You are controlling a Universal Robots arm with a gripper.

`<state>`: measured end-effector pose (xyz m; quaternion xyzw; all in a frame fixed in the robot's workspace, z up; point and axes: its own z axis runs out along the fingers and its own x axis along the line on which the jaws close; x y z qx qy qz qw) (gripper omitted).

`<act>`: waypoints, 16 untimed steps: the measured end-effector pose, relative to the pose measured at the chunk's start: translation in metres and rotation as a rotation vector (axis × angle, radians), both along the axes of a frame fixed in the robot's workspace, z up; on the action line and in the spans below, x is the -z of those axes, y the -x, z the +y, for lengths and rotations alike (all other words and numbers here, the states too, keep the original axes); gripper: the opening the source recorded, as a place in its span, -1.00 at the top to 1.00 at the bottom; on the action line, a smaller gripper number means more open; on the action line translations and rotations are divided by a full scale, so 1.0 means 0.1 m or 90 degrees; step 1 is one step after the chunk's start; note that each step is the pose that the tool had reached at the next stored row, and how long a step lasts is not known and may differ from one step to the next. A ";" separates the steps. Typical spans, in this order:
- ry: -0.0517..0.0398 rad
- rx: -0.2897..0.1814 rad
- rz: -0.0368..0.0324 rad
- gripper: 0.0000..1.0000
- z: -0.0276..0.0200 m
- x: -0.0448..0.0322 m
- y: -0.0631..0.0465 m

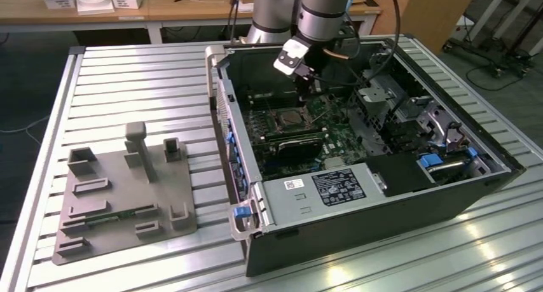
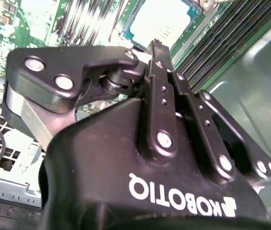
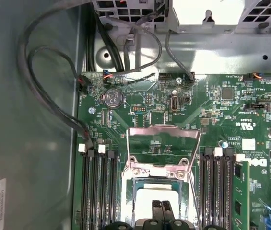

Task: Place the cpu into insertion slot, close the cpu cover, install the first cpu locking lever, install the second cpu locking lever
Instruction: 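Close the cpu cover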

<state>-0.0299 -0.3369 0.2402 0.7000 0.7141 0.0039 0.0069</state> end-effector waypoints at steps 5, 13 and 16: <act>-0.0001 0.000 0.0000 0.80 0.000 -0.031 0.00; 0.0001 0.000 0.0001 0.80 -0.001 -0.021 -0.14; 0.0002 0.000 0.0001 0.80 0.000 -0.030 -0.14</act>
